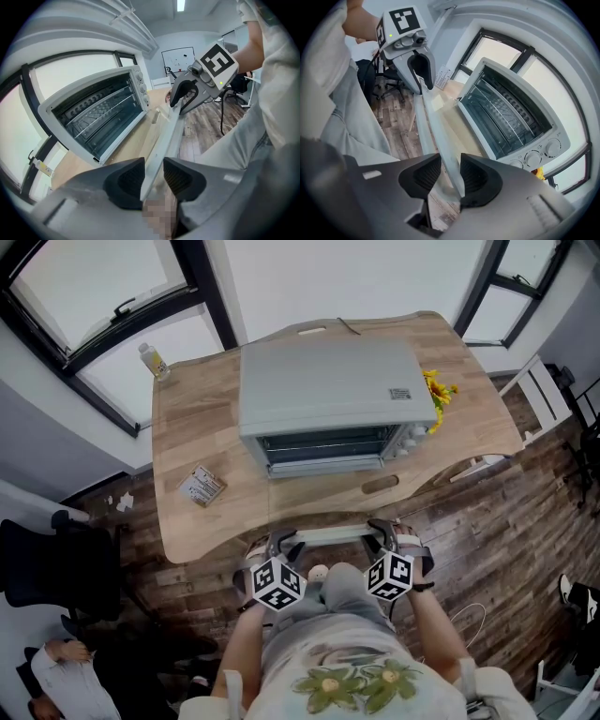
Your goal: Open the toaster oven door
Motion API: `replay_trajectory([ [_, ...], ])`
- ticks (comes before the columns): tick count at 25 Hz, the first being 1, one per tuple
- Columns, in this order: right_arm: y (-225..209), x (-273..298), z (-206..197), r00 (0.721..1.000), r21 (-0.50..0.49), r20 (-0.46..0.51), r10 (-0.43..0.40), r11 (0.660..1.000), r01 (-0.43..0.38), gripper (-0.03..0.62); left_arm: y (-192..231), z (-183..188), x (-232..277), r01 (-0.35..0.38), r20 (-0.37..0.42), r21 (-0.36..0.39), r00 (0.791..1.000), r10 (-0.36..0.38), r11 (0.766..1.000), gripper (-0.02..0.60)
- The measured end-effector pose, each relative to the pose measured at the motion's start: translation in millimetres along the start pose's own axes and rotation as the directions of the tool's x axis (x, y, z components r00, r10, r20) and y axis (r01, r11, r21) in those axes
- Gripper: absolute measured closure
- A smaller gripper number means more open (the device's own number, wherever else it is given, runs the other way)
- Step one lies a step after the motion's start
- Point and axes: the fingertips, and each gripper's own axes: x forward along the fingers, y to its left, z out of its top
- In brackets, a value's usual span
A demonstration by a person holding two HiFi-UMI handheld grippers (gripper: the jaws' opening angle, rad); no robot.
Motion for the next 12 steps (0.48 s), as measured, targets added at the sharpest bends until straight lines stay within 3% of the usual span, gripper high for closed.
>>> replay_trajectory([
  [12, 17, 13, -10, 0.998, -0.016, -0.027, 0.053, 0.998, -0.053, 0.453, -13, -16, 15, 0.016, -0.057, 0.026, 0.998, -0.015, 1.000, 0.443],
])
